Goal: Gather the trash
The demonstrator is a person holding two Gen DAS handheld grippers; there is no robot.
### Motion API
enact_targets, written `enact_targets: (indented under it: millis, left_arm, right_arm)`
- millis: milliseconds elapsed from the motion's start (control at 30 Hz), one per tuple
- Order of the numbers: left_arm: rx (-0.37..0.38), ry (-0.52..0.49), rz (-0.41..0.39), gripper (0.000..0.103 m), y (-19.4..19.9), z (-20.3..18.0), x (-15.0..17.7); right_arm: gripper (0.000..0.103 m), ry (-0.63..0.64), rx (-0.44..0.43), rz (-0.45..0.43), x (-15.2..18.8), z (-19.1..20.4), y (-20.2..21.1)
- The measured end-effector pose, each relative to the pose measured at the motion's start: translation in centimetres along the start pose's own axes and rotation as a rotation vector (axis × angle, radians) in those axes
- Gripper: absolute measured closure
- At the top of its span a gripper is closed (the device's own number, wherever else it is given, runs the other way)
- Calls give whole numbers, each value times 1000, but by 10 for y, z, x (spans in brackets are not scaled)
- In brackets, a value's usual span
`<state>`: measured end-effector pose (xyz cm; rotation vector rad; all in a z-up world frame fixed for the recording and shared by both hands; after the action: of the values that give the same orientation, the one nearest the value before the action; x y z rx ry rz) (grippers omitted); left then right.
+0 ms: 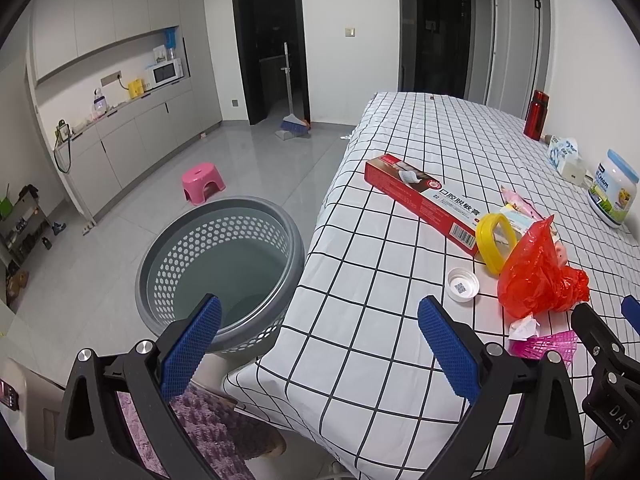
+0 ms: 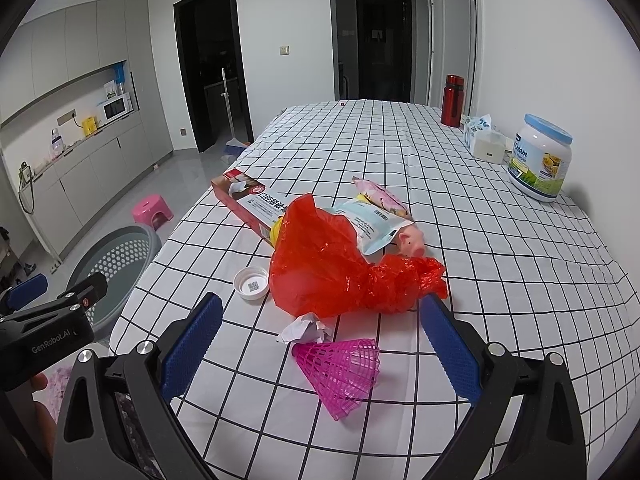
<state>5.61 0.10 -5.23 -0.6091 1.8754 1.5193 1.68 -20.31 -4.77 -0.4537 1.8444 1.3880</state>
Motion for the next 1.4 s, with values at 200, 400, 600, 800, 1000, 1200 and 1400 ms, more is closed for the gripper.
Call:
enact_targets:
  millis: [200,400,600,800,1000,1200,1400]
  left_arm:
    - [-2,1,-1,6,0,0,-1]
    - [-1,2,0,6,0,0,-1]
    - [0,3,3,6,-1,-1,0]
    - [2,3,1,6,0,0,1]
    - [3,7,4,6,0,2,2]
    - [3,7,5,7,0,3,3]
    - [3,7,4,6,0,3,3]
  right_arm:
    - [9,0,-2,-1,0,1,1]
    - [9,-1,-3,-1,-1,1,0]
    - [9,-2,-3,-2,-1,0,1]
    - [9,-2,-5,0,0,1,1]
    - [9,-1,-8,-2,-2,3,4]
    - [9,-2,-10,-2,-1,3,4]
    - [9,-2,-12,-1,-1,3,4]
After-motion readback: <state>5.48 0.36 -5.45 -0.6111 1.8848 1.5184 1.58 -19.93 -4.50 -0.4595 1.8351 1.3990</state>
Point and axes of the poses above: each gripper's, at about its wrist camera, not at the fingertips, and y roughly against the way its jaws point, z to its left, x to its underside, the point moved 9 cm from there along -y, roughly the way its jaws point, and after that the axes turned 15 degrees about x, right-handed, at the moved point
